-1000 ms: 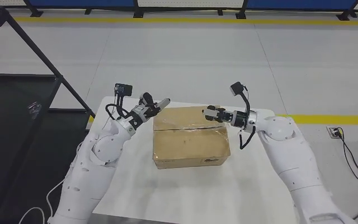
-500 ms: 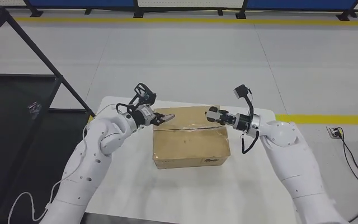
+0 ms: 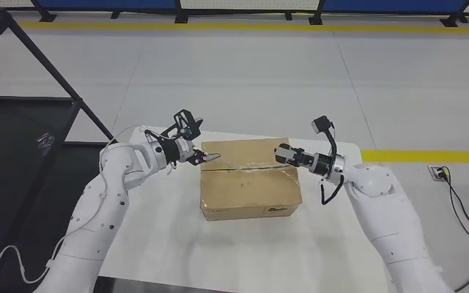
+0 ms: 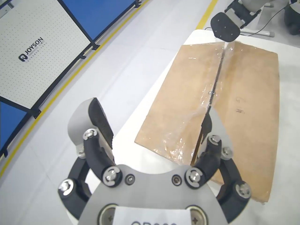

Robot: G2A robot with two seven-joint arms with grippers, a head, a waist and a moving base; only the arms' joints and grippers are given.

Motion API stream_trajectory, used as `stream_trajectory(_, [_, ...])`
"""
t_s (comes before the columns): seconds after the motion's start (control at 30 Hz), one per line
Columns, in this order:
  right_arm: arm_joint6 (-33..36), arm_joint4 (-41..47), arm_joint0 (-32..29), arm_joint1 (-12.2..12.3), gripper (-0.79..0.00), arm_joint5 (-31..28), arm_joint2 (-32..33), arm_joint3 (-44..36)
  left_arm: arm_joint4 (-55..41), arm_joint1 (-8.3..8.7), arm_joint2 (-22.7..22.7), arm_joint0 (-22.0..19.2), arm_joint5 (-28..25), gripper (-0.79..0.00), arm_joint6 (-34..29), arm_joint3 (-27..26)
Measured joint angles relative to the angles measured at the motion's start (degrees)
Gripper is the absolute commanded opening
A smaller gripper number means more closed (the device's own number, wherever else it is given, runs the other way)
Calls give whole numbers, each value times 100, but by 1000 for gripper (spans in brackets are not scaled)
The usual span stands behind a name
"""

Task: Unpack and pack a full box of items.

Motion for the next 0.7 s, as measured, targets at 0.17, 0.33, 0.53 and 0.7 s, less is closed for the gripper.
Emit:
stream_trajectory(0.17, [5, 30, 25, 12, 0, 30, -44, -1, 918, -43, 415, 5, 657, 0, -498, -8])
stream_trajectory(0.33, [24, 93, 69, 16, 0, 1, -100, 68, 1544, -73, 774, -465, 270, 0, 0, 500])
stream_trajectory(0.53, [-36, 147, -63, 63, 0, -78, -32, 64, 2052, -123, 1148, -830, 70, -65, 736, 944])
stream_trajectory(0.7, [-73, 168, -163, 101, 0, -78, 10, -8, 2266, -208, 1433, -1038, 268, -526, 1142, 1278])
